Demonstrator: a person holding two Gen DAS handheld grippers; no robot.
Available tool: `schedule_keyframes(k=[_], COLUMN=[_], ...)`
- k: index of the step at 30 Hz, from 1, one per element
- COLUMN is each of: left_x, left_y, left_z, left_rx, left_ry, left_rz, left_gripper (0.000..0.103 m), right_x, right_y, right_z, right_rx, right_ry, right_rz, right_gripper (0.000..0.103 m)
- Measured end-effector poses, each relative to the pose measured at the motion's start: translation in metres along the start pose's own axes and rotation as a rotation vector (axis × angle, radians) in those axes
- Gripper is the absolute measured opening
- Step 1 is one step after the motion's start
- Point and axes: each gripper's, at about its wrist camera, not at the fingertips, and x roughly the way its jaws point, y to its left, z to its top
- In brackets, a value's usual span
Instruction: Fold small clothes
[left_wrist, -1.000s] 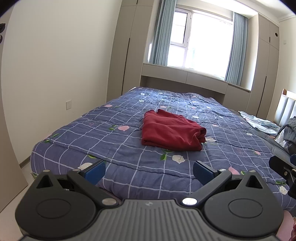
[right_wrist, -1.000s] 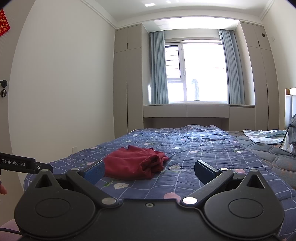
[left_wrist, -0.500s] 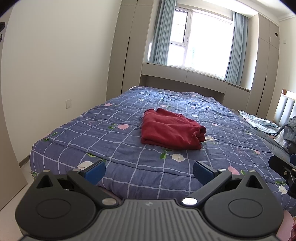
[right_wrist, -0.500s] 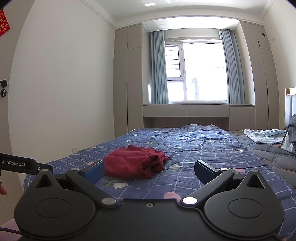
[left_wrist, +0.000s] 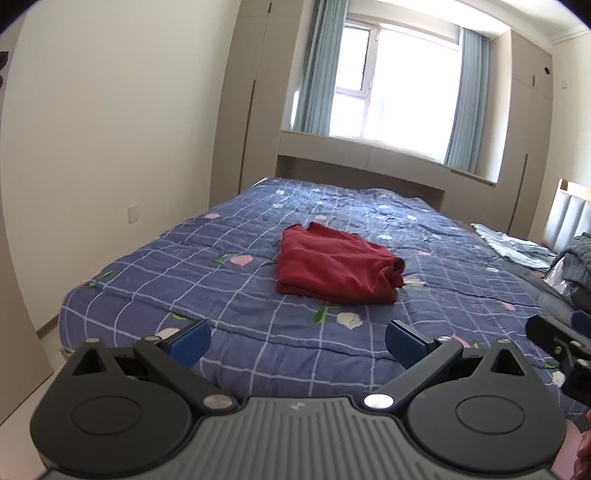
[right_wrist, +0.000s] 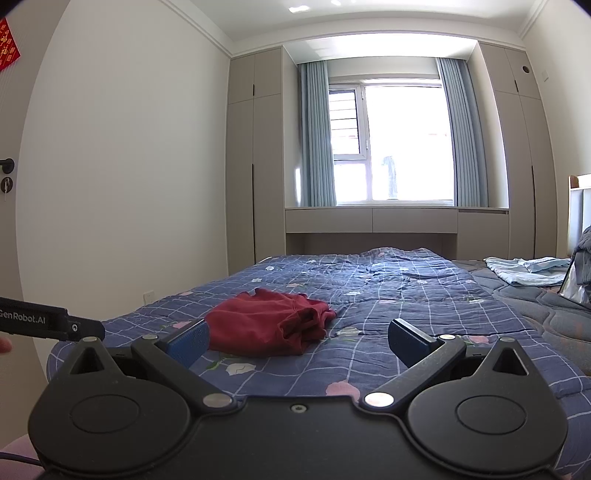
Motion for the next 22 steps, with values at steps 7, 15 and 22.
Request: schedule_keyframes(k=[7,15,22], left_x=[-0.0033,-0.0041,-0.0041], left_y=[-0.0012,-0.0014,0.0005], left_z=[-0.0002,0.0001,-0.0005], left_rx=[-0.01,-0.002,-0.014], left_ry=[-0.015,-0.019,-0.01], left_rz=[-0.003,0.016,0.019], left_gripper=[0.103,0.103,0.103], right_x=[0.0004,0.0001,0.001], right_y=[0.0005,0.0007,0.001], right_z=[-0.001,-0.0012,-0.0024], right_rx=[0.0,0.0,0.0], right_ry=[0.0,-0.001,0.003], right_rz=[-0.001,-0.001,0.0], right_gripper=[0.103,0.103,0.103])
